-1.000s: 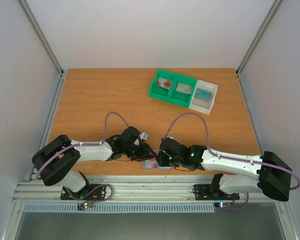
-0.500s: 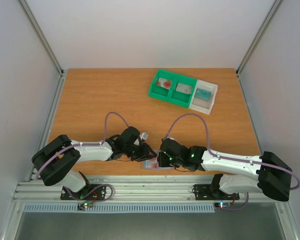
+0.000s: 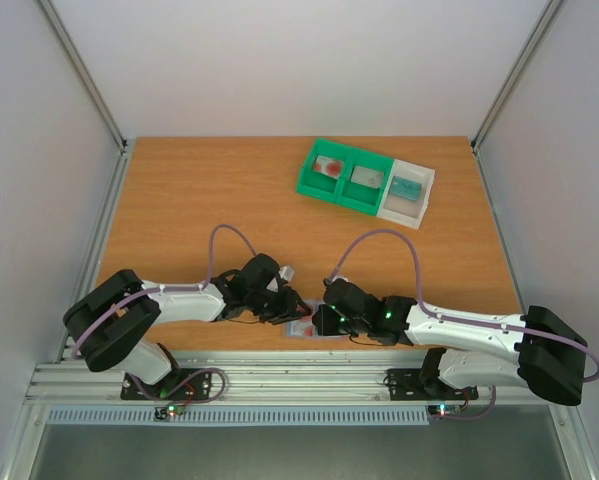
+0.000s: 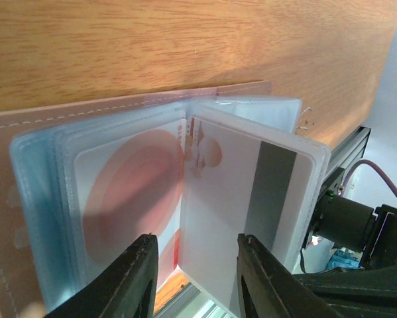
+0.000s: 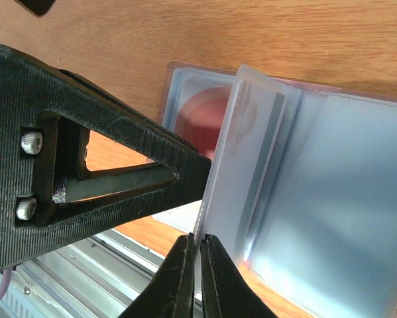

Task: Take the credit cards out of the card holder

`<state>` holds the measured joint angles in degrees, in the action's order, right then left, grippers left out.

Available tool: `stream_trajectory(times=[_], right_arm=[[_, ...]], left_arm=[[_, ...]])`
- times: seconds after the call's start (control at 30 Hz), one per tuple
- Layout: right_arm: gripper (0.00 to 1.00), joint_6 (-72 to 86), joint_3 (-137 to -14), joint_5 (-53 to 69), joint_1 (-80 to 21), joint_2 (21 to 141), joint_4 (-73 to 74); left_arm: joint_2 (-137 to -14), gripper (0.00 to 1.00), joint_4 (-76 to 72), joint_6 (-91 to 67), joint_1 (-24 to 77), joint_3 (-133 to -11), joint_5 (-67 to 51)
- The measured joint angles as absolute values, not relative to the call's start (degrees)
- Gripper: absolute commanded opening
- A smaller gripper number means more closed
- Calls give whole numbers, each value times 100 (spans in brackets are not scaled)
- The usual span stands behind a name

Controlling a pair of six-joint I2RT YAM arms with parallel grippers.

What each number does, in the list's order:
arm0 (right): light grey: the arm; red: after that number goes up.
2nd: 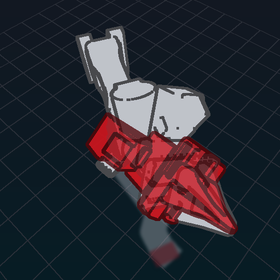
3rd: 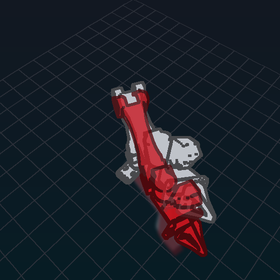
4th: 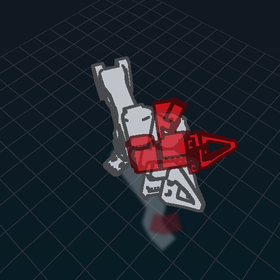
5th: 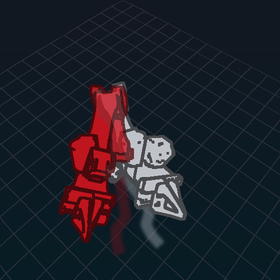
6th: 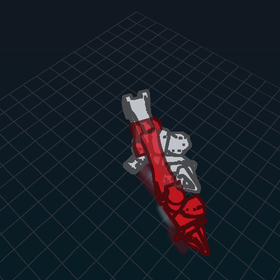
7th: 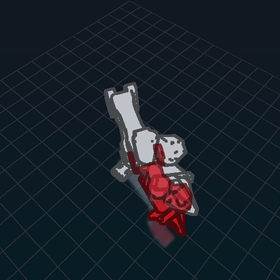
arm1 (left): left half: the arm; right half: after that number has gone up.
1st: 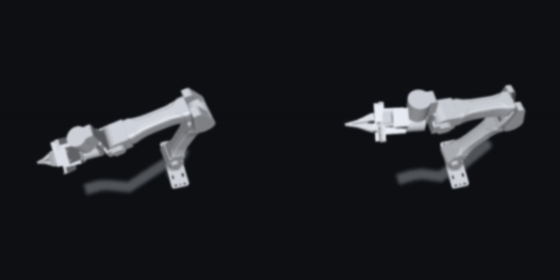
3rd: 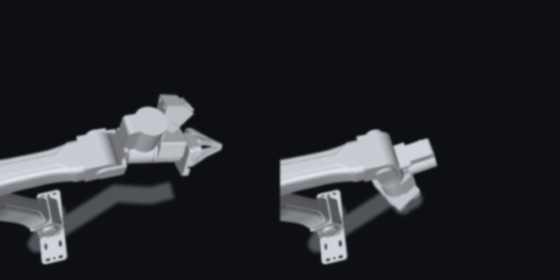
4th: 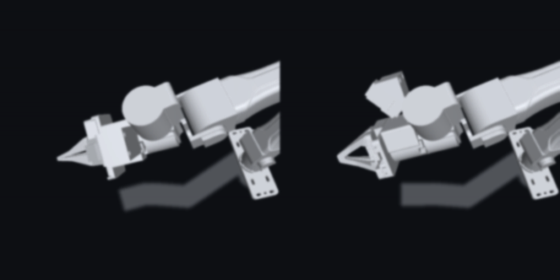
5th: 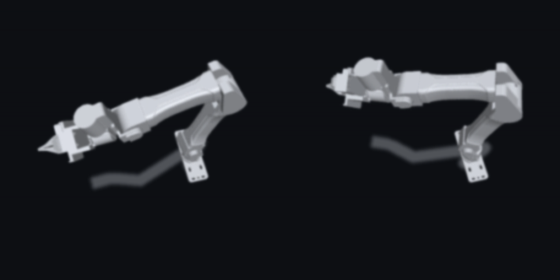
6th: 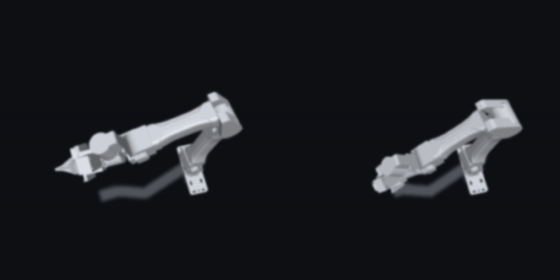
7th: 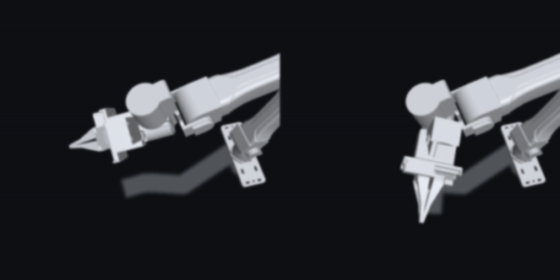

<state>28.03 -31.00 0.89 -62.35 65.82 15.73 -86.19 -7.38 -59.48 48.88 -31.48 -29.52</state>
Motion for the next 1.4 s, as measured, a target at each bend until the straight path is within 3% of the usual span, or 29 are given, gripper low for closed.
stream_trajectory(times=[0.1,0.6,0.97,1.13,1.4], right_arm=[[13,2808,-3100,60,-6235,6582,1612],[8,2801,-3107,-73,-6235,6469,1874],[25,2746,-3103,268,-6237,6543,1490],[26,2674,-3188,609,-6237,7017,1144],[22,2626,-3166,513,-6233,6713,1160]], left_arm=[[-8617,36,-701,-5948,4888,-3148,-2945],[-8479,40,-478,-5920,4888,-3151,-2845],[-8630,36,-456,-5843,4888,-3151,-2810],[-8578,35,-257,-5793,4840,-3170,-2714],[-8082,36,331,-5712,4650,-3089,-2366]])
